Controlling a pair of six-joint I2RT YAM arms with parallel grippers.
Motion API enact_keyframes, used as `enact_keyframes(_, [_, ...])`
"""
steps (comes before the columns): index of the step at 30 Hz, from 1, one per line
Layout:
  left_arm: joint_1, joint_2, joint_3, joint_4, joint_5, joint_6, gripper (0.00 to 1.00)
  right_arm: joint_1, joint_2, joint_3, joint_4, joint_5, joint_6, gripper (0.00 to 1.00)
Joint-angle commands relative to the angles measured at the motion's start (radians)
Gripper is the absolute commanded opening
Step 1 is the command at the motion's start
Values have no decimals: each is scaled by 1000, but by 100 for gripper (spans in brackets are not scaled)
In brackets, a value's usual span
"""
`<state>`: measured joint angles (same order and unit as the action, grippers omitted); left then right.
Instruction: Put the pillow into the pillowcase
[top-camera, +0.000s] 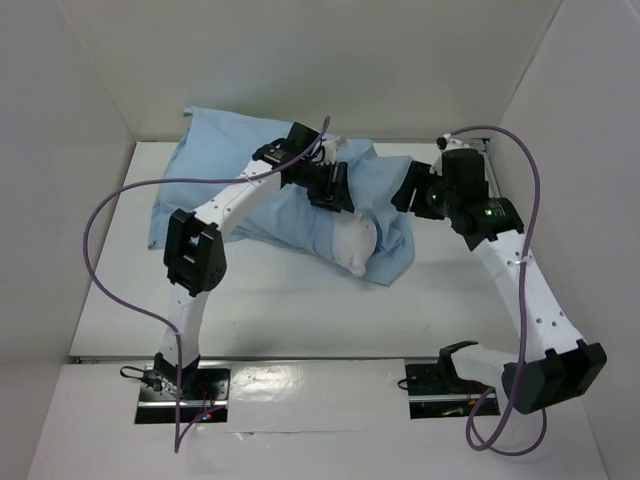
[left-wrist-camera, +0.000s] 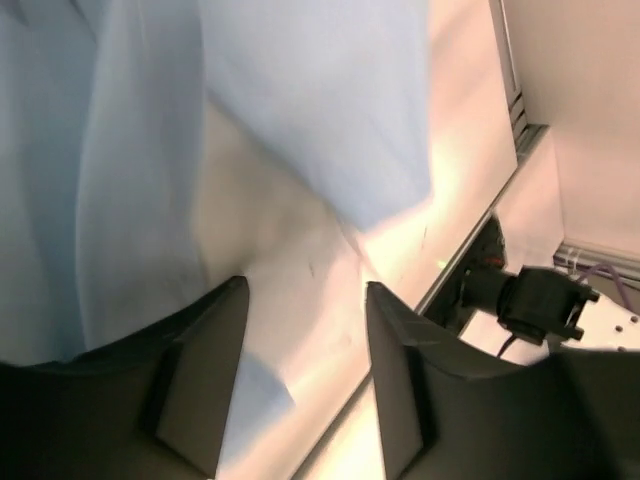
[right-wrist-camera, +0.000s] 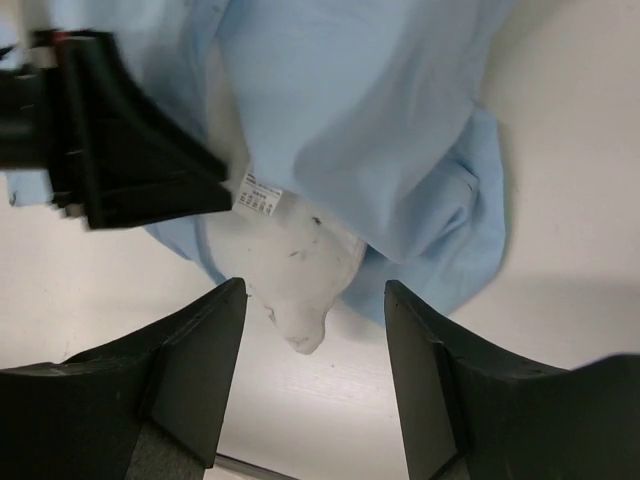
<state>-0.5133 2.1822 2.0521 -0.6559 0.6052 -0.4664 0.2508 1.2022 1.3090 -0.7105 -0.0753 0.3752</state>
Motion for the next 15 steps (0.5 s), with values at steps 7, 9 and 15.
enact_keyframes(7, [-174,-255,-102,-232,-363,179,69,-19,-73,-116,-76,65,123,71])
enact_keyframes(9, [-220,-294,-171,-216,-459,179,71,-19,-73,-135,-67,55,123,73])
enact_keyframes(15, [-335,-243,-224,-139,-766,72,80,-71,-93,-172,-76,0,123,82])
